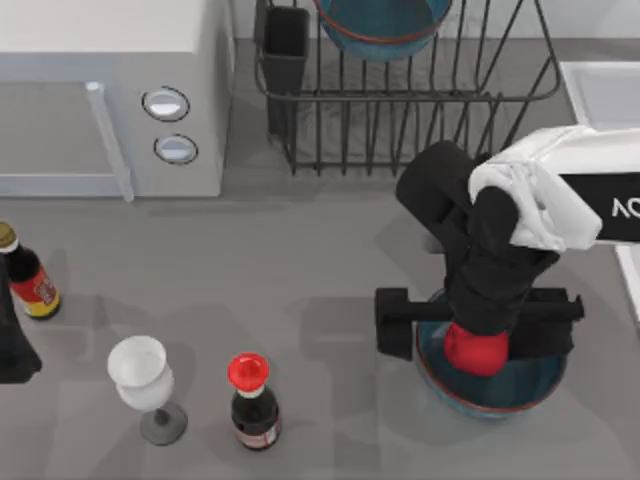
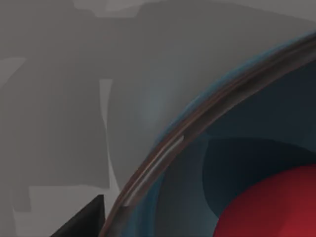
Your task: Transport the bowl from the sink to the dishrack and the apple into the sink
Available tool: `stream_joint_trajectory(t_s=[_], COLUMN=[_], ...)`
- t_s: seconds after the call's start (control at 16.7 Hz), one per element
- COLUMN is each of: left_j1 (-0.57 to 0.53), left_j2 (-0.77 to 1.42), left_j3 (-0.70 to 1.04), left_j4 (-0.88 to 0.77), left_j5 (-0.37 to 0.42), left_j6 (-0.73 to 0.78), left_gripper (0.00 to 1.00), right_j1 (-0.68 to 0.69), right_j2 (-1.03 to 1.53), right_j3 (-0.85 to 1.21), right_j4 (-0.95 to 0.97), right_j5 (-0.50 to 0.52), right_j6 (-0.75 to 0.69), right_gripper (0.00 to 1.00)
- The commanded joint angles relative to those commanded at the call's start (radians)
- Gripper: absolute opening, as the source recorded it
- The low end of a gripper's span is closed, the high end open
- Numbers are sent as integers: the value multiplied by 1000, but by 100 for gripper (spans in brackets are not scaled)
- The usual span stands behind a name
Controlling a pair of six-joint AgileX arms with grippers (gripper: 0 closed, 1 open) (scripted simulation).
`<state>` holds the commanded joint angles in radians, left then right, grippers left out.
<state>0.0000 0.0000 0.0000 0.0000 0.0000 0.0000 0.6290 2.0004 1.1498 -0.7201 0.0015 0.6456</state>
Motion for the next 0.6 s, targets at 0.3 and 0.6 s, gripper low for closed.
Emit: stream_joint_trajectory(t_s=[0.3, 0.6], left_j1=[0, 0], left_j2=[0, 0], left_j3=[0, 0], left_j4=[0, 0], left_j5=[0, 0], left_j6=[0, 0], left_gripper=[100, 100], right_j1=[0, 0], right_j2=[0, 0], right_j3=[0, 0], right_j4=[0, 0], right_j5=[0, 0], right_j6=[0, 0], right_gripper=[70, 32])
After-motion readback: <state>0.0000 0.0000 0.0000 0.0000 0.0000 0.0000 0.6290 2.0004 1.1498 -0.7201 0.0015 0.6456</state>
